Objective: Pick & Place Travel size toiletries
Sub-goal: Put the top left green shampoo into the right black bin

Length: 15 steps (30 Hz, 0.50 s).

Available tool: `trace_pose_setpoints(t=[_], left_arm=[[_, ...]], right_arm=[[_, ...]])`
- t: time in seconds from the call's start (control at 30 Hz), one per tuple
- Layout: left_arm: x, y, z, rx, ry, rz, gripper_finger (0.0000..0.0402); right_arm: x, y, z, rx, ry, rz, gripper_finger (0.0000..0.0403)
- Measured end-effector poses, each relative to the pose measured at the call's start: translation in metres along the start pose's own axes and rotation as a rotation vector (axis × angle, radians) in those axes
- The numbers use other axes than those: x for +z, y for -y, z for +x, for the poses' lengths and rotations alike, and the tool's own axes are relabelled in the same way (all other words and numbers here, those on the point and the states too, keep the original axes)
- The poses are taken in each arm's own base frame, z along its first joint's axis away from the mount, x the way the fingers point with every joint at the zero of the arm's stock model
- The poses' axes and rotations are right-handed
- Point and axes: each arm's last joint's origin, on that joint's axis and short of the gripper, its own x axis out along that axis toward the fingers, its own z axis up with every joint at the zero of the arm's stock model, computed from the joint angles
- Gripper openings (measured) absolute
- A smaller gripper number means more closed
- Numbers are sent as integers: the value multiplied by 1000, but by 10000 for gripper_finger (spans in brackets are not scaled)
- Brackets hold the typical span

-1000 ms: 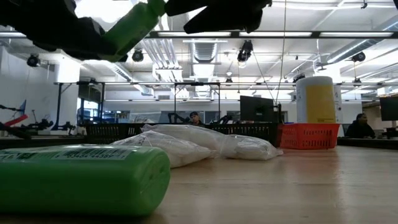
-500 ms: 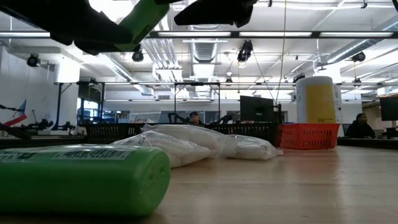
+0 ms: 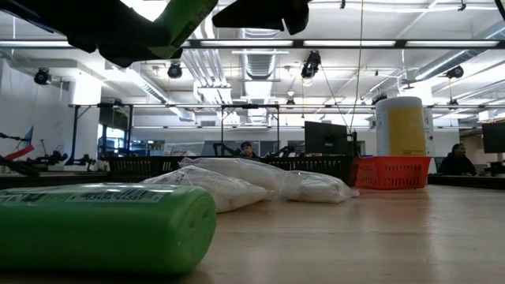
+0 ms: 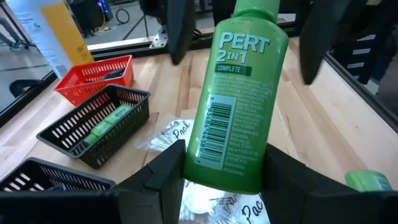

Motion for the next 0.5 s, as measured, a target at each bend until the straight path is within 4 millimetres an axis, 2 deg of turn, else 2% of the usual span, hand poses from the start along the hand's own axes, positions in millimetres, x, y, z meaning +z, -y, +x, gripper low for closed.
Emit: trace_pose_setpoints(t=[0.5], left_arm=[[-3,0,3,8,-11,7,170]], right_arm=[[1,8,7,20,-9,49,310]])
